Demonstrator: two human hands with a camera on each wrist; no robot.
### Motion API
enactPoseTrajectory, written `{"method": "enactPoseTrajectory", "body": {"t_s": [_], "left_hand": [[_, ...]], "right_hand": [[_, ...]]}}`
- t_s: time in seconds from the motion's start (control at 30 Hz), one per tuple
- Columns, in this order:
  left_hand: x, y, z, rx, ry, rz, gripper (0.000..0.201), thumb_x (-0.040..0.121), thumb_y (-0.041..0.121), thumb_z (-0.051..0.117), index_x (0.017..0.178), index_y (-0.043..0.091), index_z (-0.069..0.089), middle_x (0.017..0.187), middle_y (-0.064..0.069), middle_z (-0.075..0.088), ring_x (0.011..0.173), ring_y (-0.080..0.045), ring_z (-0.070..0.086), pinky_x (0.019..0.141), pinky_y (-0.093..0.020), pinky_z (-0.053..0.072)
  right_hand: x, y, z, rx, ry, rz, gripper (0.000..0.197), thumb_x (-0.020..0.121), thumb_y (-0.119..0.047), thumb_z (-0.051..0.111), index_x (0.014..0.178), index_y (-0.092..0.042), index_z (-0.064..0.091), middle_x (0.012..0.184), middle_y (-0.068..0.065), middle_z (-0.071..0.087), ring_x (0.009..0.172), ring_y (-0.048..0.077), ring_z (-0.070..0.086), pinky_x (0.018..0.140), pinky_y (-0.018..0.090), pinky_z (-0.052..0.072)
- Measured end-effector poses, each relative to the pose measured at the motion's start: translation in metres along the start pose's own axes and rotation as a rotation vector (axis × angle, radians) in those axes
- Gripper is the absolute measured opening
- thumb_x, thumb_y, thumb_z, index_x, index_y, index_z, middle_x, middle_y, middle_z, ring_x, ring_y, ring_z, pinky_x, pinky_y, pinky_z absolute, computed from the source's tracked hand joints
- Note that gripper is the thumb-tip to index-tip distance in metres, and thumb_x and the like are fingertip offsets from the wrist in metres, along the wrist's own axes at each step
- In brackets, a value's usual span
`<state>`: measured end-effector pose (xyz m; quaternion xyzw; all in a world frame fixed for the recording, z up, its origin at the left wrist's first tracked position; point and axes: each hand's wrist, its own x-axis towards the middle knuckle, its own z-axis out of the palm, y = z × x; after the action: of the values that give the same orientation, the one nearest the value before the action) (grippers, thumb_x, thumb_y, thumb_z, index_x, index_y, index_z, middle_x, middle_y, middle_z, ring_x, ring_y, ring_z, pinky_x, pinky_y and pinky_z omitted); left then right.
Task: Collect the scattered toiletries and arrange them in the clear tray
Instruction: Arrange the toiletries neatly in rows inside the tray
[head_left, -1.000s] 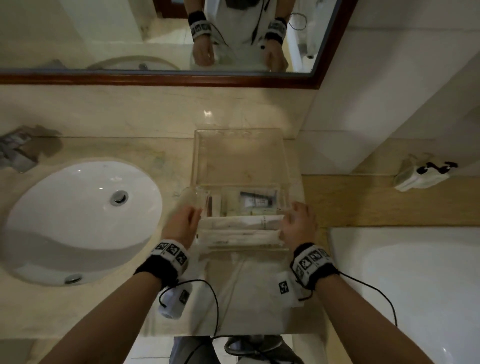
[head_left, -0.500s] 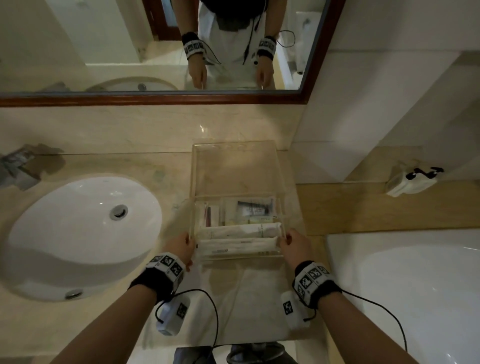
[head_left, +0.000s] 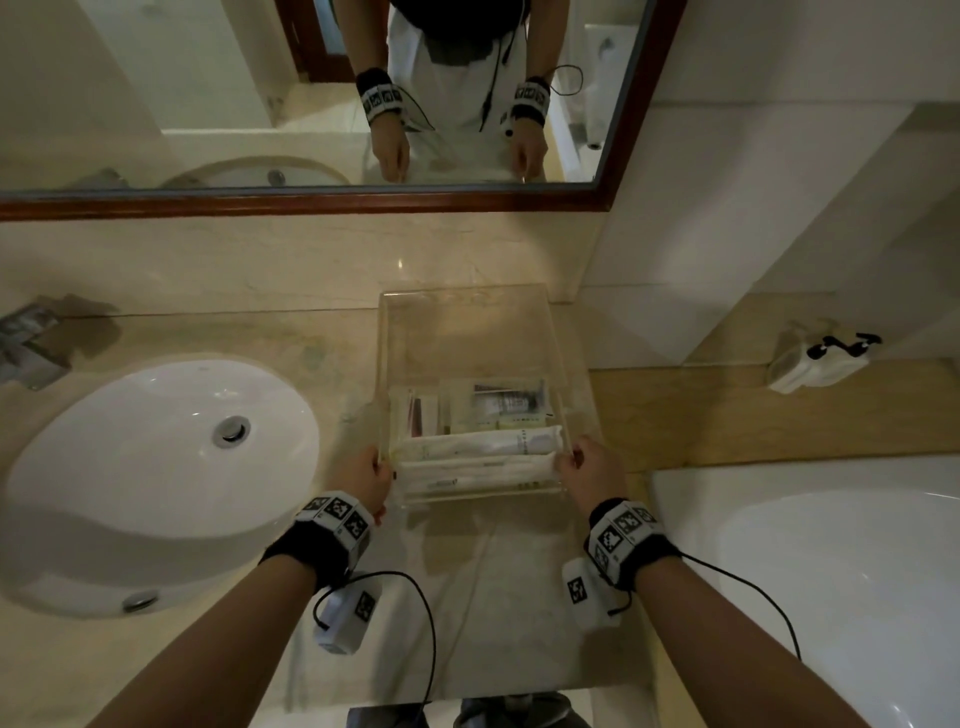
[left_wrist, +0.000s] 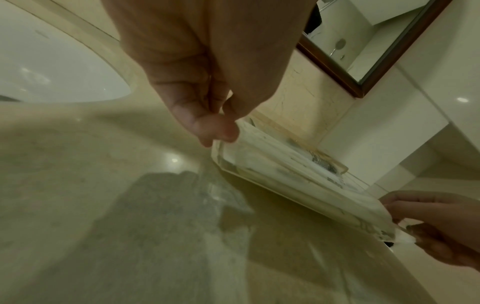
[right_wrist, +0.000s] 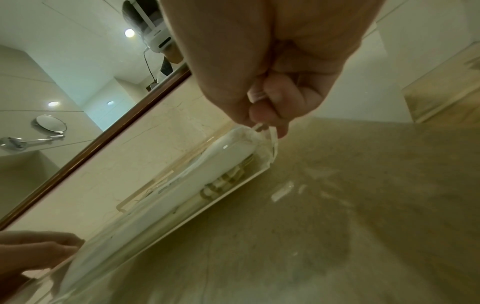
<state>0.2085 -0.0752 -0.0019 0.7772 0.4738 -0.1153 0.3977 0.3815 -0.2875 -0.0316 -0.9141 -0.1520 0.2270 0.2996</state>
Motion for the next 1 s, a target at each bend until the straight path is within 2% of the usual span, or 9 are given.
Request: {"method": "enactPoseTrajectory", "body": {"t_s": [0.17,0.33,0.43,0.5,0.6,0.67,0.73,0.83,1.0], "left_hand": [[0.014,0.011,-0.009,0.025,0.000,-0.009,0.021,0.096,0.017,0.036,0.080,0.006,0.044,0.059,-0.007,0.050,0.044,-0.020,0.050,0.043,-0.023,0.044],[0.033,0.019,-0.013,0.028,0.048,-0.016,0.021,0.095,0.018,0.038,0.078,0.006,0.045,0.067,-0.011,0.053,0.047,-0.023,0.053,0.053,-0.032,0.052],[0.040,0.021,-0.014,0.028,0.054,-0.026,0.022,0.094,0.019,0.038,0.078,0.006,0.046,0.073,-0.014,0.056,0.051,-0.025,0.058,0.058,-0.037,0.056],[0.044,0.022,-0.014,0.014,0.056,-0.034,0.023,0.094,0.019,0.037,0.076,0.007,0.045,0.074,-0.014,0.057,0.052,-0.027,0.059,0.056,-0.036,0.056],[0.043,0.019,-0.011,-0.033,0.005,-0.071,0.024,0.095,0.022,0.036,0.082,0.006,0.048,0.070,-0.013,0.057,0.053,-0.029,0.061,0.055,-0.039,0.056],[0.041,0.015,-0.011,-0.081,-0.068,-0.135,0.033,0.095,0.029,0.035,0.082,0.003,0.051,0.065,-0.016,0.063,0.053,-0.031,0.062,0.057,-0.043,0.057],[0.035,0.016,-0.010,-0.175,-0.137,-0.228,0.042,0.096,0.035,0.033,0.078,0.002,0.051,0.060,-0.020,0.065,0.051,-0.031,0.062,0.055,-0.042,0.056],[0.033,0.028,-0.012,-0.363,-0.147,-0.328,0.042,0.099,0.036,0.031,0.080,0.003,0.048,0.062,-0.019,0.058,0.051,-0.027,0.056,0.045,-0.028,0.048],[0.045,0.039,-0.020,-0.524,-0.109,-0.394,0.035,0.097,0.036,0.035,0.095,0.003,0.046,0.064,-0.016,0.052,0.053,-0.024,0.050,0.047,-0.029,0.044]], "right_hand": [[0.016,-0.007,-0.002,0.020,0.009,-0.009,0.018,0.086,-0.018,0.054,0.072,-0.008,0.050,0.067,0.007,0.049,0.062,0.020,0.045,0.058,0.029,0.036],[0.035,-0.016,-0.003,0.020,-0.006,0.017,0.028,0.086,-0.018,0.053,0.061,-0.018,0.040,0.059,-0.003,0.042,0.063,0.021,0.045,0.059,0.030,0.035],[0.041,-0.019,-0.003,0.038,-0.017,0.025,0.021,0.086,-0.019,0.054,0.069,-0.014,0.044,0.059,-0.004,0.041,0.064,0.020,0.045,0.059,0.030,0.036],[0.045,-0.020,-0.001,0.060,-0.026,0.035,0.018,0.087,-0.021,0.053,0.073,-0.014,0.044,0.061,-0.004,0.043,0.065,0.021,0.046,0.059,0.030,0.036],[0.042,-0.018,-0.002,0.060,-0.062,0.086,0.018,0.089,-0.029,0.050,0.079,-0.015,0.048,0.074,0.003,0.054,0.072,0.024,0.052,0.063,0.032,0.042],[0.040,-0.017,-0.004,0.010,-0.127,0.162,0.029,0.091,-0.040,0.045,0.087,-0.012,0.049,0.085,0.007,0.057,0.077,0.025,0.055,0.065,0.031,0.043],[0.036,-0.017,-0.004,0.003,-0.173,0.226,0.038,0.091,-0.049,0.042,0.090,-0.011,0.048,0.087,0.009,0.060,0.073,0.023,0.055,0.060,0.027,0.041],[0.034,-0.021,-0.004,0.117,-0.167,0.283,0.037,0.091,-0.046,0.044,0.089,-0.009,0.049,0.082,0.010,0.061,0.057,0.015,0.052,0.046,0.023,0.037],[0.039,-0.037,-0.010,0.273,-0.181,0.312,0.034,0.090,-0.036,0.050,0.068,-0.010,0.052,0.063,0.007,0.058,0.049,0.017,0.050,0.047,0.024,0.042]]}}
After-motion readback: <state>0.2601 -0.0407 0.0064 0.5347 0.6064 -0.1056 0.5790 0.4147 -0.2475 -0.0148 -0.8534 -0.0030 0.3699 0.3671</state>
